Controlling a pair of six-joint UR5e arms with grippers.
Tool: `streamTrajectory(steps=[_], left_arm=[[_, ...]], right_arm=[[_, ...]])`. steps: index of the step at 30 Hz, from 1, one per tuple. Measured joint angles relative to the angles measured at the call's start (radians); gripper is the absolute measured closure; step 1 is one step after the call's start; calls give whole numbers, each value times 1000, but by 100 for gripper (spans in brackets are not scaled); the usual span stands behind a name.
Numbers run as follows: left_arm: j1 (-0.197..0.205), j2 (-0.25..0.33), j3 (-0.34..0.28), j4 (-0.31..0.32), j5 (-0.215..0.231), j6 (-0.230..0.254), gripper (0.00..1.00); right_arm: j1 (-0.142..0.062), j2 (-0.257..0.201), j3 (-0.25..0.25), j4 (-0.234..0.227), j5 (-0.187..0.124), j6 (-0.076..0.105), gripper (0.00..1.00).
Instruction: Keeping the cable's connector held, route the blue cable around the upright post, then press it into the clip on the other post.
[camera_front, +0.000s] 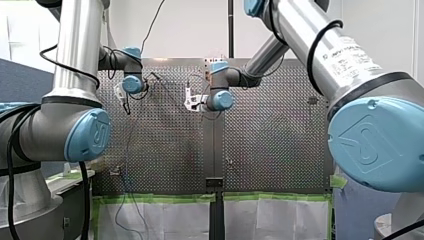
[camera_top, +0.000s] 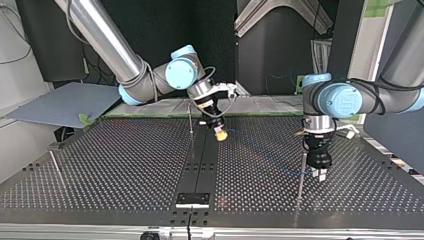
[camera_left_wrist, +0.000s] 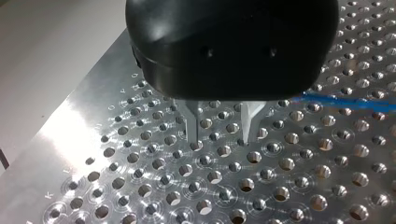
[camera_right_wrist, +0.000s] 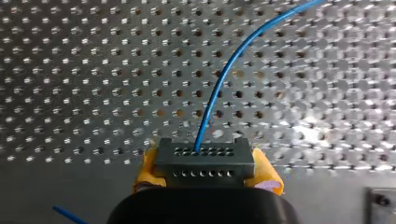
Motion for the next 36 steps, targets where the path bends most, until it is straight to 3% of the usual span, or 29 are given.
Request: streamTrajectory(steps=[2,7,17,26,36], left_arm=[[0,0,0,-2,-3,-2,15],[0,0,0,-6,-5,-13,3],[0,-1,0,-3,17,-52,3],[0,-20,0,1,57,-85,0],[-4,-30,0,-3,59,-90,0]], right_arm=[[-2,4,9,-4,4,-1,100],[-8,17,28,-12,9,-5,100],[-12,73,56,-28,21,-9,100],[-27,82,121,-110,26,17,100],[-40,99,176,-186,26,42,100]])
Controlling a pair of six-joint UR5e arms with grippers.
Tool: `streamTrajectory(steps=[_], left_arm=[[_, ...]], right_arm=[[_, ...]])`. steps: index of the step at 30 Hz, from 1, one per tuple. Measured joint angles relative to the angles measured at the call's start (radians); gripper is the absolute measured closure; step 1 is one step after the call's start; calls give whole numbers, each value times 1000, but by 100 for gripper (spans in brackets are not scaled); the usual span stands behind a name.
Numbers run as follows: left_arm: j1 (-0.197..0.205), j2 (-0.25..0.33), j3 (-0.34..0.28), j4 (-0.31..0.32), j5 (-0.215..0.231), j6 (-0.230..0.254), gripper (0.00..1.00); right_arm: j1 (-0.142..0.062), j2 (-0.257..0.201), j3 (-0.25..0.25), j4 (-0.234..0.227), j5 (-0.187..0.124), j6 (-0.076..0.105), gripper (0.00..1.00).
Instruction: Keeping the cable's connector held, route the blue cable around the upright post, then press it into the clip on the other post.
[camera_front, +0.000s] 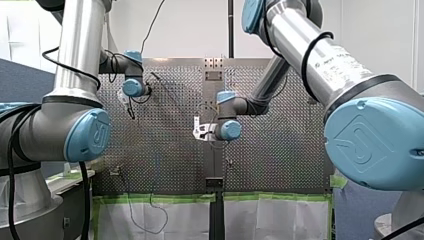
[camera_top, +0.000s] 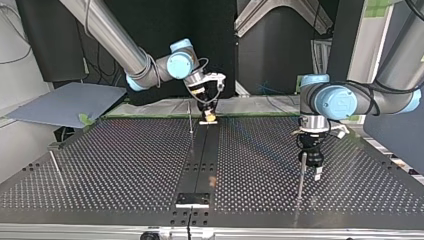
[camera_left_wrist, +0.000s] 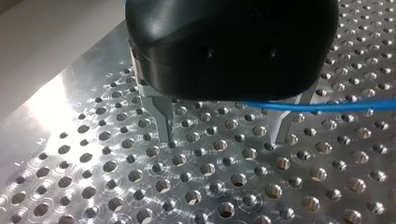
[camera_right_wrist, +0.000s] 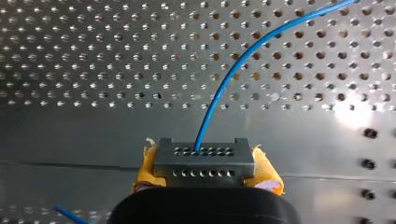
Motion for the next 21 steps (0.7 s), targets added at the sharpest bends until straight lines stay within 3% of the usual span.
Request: streamTrajectory(steps=[21], left_arm=[[-3,0,0,-3,-4,-2,0]], right_arm=[[-5,219,7,-65,44,17,100]])
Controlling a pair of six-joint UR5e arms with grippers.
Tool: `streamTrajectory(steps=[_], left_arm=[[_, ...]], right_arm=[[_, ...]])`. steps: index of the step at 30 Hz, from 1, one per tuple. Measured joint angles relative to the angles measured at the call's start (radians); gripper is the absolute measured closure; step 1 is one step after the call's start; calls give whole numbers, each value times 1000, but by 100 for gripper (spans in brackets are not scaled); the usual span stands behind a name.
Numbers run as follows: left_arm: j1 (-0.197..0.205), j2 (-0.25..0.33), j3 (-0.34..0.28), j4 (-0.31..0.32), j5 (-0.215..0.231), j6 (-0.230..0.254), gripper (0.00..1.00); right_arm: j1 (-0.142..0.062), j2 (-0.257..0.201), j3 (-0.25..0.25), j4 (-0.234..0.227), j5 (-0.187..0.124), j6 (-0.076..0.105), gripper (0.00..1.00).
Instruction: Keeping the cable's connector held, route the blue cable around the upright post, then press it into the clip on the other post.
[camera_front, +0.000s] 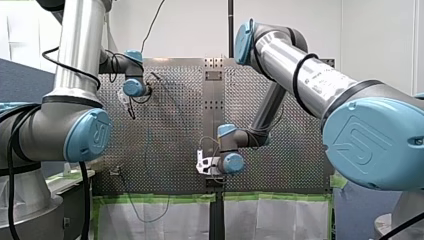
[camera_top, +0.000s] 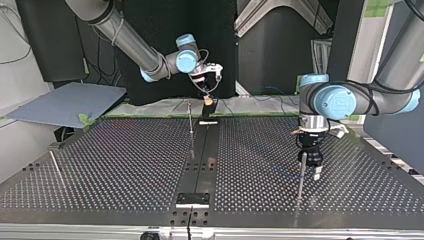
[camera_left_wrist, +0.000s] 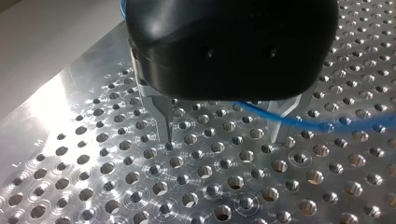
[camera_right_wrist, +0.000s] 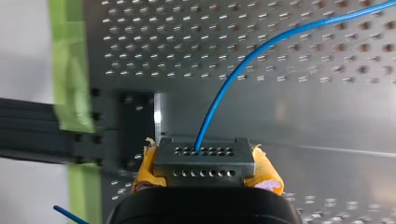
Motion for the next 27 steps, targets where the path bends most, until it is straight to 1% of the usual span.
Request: streamTrajectory(steps=[5,8,11,15,20,27], left_arm=[[0,0,0,0,0,-1,0],[0,0,0,0,0,-1,0],[0,0,0,0,0,-1,0],[0,0,0,0,0,-2,0],[0,0,0,0,0,-2,0],[0,0,0,0,0,-2,0]], right_arm=[[-3,48,0,-22,16,3,100],[-7,79,0,-39,27,8,100],[-12,110,0,-58,31,17,100],[-24,150,0,-90,33,39,100],[-41,196,0,-121,36,57,100],[-67,264,0,-175,37,101,100]])
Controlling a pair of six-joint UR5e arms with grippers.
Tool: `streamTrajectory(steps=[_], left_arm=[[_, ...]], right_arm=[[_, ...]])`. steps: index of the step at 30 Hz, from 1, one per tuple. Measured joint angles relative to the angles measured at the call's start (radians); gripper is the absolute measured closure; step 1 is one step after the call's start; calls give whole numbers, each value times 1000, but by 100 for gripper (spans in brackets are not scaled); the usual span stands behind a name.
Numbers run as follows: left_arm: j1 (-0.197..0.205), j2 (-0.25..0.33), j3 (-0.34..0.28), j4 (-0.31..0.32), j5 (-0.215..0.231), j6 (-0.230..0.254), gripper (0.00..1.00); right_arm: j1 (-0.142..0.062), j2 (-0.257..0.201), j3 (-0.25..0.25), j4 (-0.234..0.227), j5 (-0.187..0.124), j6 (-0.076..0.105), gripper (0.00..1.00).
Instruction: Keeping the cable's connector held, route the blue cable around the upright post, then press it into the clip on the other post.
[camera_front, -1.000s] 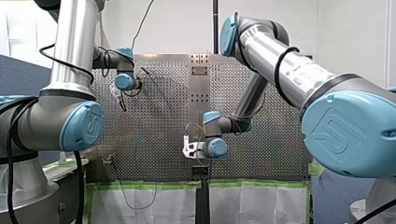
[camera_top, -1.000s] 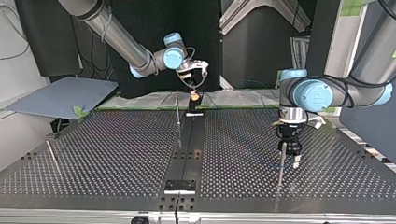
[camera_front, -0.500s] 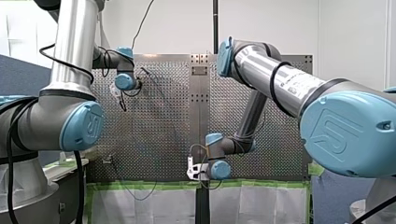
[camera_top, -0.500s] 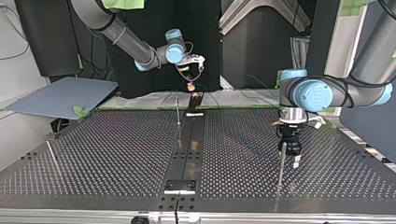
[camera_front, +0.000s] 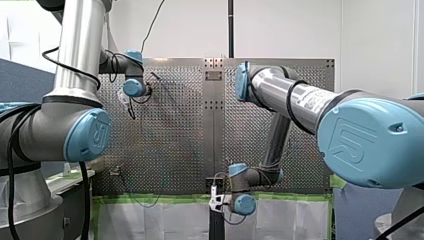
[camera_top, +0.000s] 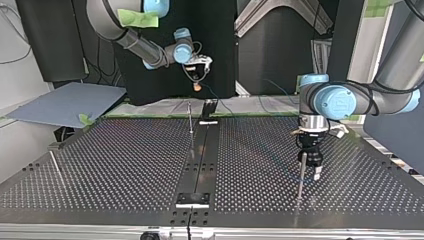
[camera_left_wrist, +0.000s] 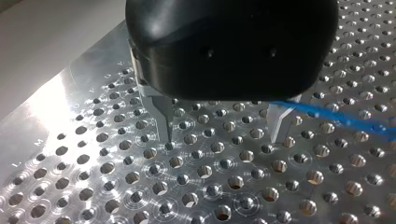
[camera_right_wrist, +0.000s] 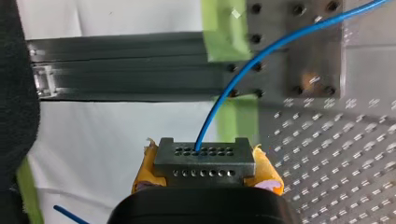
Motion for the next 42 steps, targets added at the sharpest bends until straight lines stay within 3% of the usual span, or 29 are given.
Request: streamTrajectory(steps=[9,17,22,29,38,42], left_arm=[[0,0,0,0,-1,-1,0],[0,0,0,1,-1,-2,0],[0,0,0,1,-1,-2,0],[0,-1,0,1,-1,-2,0],[0,0,0,1,-1,-5,0],[2,0,0,2,-1,-9,0]], right_arm=[[-28,89,0,-24,0,33,100],[-44,103,0,-15,8,33,100],[-52,97,9,-12,10,25,100],[-65,50,60,-49,11,23,100],[-78,-46,157,-146,19,22,100],[-76,-87,198,-183,35,12,100]])
